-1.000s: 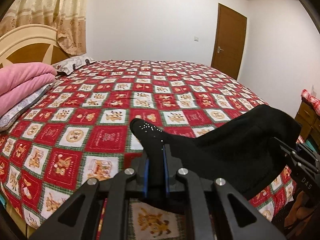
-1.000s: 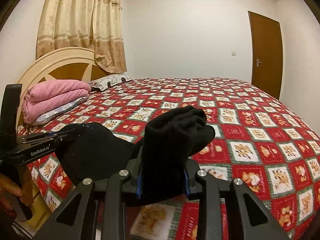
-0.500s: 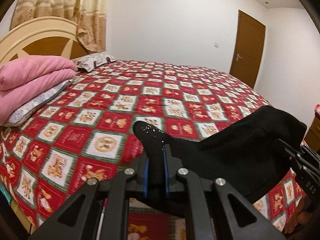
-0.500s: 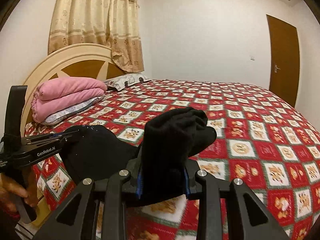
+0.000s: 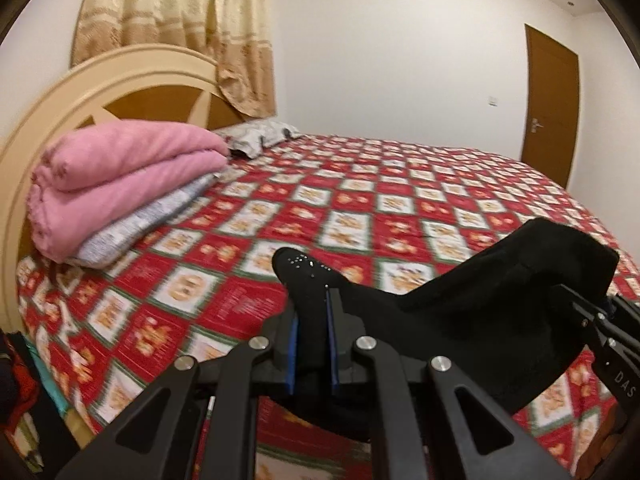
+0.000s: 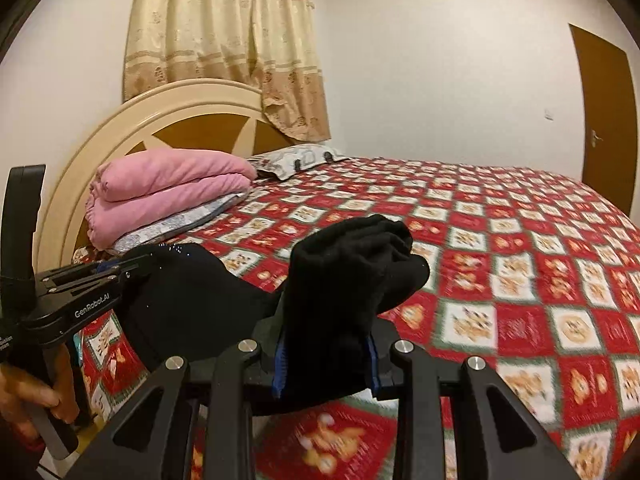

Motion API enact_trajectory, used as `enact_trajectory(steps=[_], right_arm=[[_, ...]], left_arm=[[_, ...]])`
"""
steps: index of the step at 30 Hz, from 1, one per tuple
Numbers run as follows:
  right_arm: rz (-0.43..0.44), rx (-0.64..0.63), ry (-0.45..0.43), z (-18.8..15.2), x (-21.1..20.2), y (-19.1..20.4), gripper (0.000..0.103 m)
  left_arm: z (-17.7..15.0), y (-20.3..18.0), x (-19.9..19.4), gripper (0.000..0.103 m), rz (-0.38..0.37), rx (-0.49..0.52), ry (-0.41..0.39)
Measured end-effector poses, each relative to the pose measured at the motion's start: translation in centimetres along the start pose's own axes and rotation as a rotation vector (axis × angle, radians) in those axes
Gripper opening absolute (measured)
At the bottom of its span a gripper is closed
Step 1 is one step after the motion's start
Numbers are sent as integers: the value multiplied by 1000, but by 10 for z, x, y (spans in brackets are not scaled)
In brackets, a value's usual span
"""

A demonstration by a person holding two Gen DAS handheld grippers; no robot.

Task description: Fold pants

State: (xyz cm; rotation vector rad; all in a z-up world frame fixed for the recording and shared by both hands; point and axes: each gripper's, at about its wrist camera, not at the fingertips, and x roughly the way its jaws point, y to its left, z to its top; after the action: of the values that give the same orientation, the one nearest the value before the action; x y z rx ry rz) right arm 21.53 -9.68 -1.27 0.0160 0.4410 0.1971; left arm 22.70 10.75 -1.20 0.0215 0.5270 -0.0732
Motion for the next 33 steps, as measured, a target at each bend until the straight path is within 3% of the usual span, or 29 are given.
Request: enact_trajectory(steps=[6, 17, 19, 21, 23, 25, 26, 30, 33], right_arm=[[0, -37, 54, -5, 39, 6, 31], [-44, -60, 247, -55, 78, -16, 32], [-44, -66, 261, -56, 80, -16, 32], [-30, -56, 285, -57, 83, -20, 36], [-17, -31, 308, -59, 84, -26, 45], [-24, 27, 324, -61, 83, -38, 65], [-14, 69, 338, -62, 82, -46, 74], [94, 264, 327, -69, 59, -77, 75], [56, 316, 227, -70, 27, -84, 75]], left_arm=[[-2, 12, 20, 12, 69, 17, -13], [-49, 15, 54, 13, 96, 5, 133], [-56, 16, 56, 20, 111, 19, 155], [-65, 21, 60, 20, 114, 13, 192], [-73, 32, 63, 25, 95, -37, 215], [-75, 38, 61, 44, 116, -57, 205], [-75, 39, 61, 48, 125, -60, 206], [-78, 49, 58, 64, 124, -101, 216], [-86, 52, 54, 75, 143, -95, 200]])
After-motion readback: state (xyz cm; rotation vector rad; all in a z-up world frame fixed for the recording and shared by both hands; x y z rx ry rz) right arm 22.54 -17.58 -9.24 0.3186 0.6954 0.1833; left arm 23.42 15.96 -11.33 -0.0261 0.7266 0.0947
